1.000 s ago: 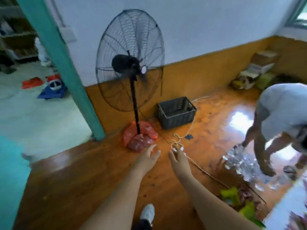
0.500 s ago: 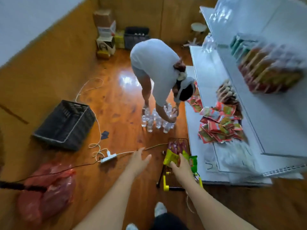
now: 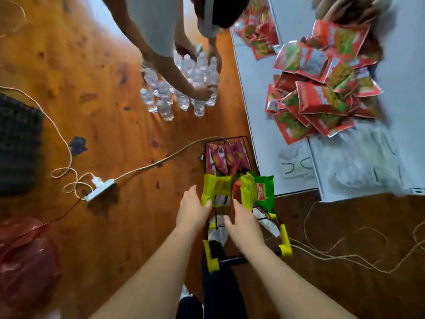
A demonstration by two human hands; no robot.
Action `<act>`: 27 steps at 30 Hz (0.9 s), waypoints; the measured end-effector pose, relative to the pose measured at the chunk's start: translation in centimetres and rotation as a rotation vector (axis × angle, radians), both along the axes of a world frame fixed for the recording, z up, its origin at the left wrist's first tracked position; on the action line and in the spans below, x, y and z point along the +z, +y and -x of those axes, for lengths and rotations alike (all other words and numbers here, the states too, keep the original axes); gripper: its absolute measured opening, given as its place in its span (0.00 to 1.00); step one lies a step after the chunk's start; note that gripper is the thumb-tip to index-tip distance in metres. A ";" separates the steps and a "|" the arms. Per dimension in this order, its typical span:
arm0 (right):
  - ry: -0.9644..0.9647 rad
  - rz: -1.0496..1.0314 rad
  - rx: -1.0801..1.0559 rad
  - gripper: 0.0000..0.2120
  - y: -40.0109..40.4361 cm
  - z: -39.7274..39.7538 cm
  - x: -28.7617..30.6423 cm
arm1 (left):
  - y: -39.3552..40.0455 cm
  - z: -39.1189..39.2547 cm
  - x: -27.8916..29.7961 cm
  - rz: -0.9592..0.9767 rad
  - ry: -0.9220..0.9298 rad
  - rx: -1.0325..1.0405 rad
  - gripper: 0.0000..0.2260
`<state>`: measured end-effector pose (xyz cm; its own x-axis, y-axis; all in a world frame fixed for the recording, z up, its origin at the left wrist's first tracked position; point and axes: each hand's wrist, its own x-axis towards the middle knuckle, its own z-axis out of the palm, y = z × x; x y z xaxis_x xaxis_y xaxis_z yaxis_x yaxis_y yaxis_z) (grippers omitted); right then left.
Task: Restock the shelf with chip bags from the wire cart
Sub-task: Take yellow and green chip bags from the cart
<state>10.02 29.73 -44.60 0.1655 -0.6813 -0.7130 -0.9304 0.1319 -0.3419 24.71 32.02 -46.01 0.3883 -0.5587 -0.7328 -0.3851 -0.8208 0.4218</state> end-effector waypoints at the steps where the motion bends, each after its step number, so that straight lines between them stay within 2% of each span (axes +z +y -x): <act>1: 0.058 0.013 -0.022 0.33 -0.5 -0.6 -2.0 | -1.2 0.4 -2.3 -0.004 0.021 0.001 0.28; 3: 0.187 0.037 -0.107 0.40 -1.3 -1.5 -4.9 | -2.9 1.2 -5.8 -0.029 0.041 -0.030 0.24; 5: 0.252 0.055 -0.148 0.40 -2.0 -2.0 -7.2 | -3.9 1.9 -8.0 -0.064 0.020 -0.074 0.22; 8: 0.275 0.077 -0.209 0.28 -2.6 -2.4 -9.1 | -4.6 2.0 -8.9 -0.070 -0.058 -0.116 0.17; 10: 0.293 0.067 -0.262 0.19 -2.7 -2.6 -8.8 | -4.9 1.8 -8.2 -0.040 -0.032 -0.161 0.14; 14: 0.230 0.116 -0.332 0.10 -2.1 -3.6 -5.1 | -4.2 1.1 -3.9 0.015 0.175 -0.203 0.09; 17: 0.150 0.175 -0.399 0.13 -1.0 -4.3 -0.6 | -3.8 -0.5 1.1 -0.002 0.309 -0.123 0.13; 20: -0.022 0.155 -0.649 0.15 -0.3 -4.4 5.1 | -3.8 -2.5 7.6 -0.018 0.500 -0.065 0.09; 23: -0.229 0.100 -0.935 0.21 0.9 -3.6 12.2 | -3.2 -3.8 13.7 0.096 0.418 -0.324 0.03; 24: -0.281 0.102 -0.997 0.22 1.6 -3.2 14.6 | -3.1 -3.8 15.9 0.117 0.380 -0.396 0.08; 27: -0.386 0.145 -1.125 0.29 4.2 -0.6 19.6 | -3.6 -2.2 22.9 0.233 0.238 -0.598 0.30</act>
